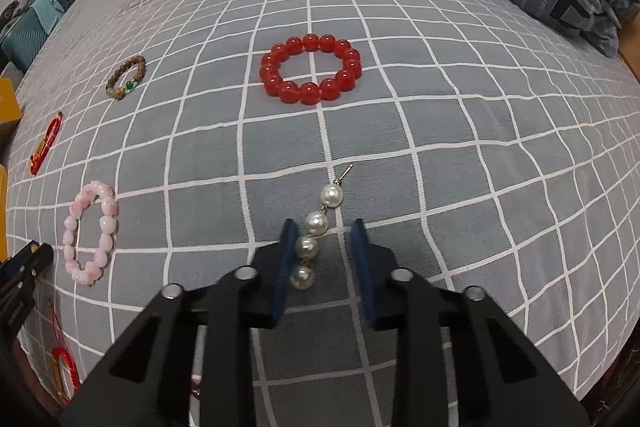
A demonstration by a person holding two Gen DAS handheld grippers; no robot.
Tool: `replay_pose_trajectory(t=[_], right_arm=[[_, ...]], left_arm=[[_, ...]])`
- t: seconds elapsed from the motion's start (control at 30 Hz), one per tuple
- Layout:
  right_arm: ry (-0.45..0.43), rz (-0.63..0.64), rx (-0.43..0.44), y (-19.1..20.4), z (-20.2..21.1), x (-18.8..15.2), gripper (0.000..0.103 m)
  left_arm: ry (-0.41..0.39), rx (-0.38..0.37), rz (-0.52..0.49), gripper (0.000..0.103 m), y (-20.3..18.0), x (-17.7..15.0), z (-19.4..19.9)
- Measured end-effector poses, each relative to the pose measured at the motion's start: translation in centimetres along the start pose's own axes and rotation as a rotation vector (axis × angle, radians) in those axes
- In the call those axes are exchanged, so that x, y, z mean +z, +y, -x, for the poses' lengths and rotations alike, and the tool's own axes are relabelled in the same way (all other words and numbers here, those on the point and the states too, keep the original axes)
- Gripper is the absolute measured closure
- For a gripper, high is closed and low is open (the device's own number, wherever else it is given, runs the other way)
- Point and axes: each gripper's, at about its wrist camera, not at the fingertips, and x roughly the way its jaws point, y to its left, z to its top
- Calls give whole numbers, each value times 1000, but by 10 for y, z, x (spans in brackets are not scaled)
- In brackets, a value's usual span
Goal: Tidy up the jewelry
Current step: 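Grasp the yellow bead bracelet with the left tool while the right tool grasps the pearl pendant, then carry the yellow bracelet and pearl pendant with both tools over the white box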
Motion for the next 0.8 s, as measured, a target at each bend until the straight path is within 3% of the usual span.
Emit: replay_pose_trajectory(t=[0.2, 0.8], right_arm=[[-30, 5, -21, 1, 5, -3, 93], [-136, -3, -19, -3, 26, -4, 92]], left_arm=[[-21, 4, 1, 88, 0, -3, 7], [-106, 6, 25, 89, 5, -3, 31]])
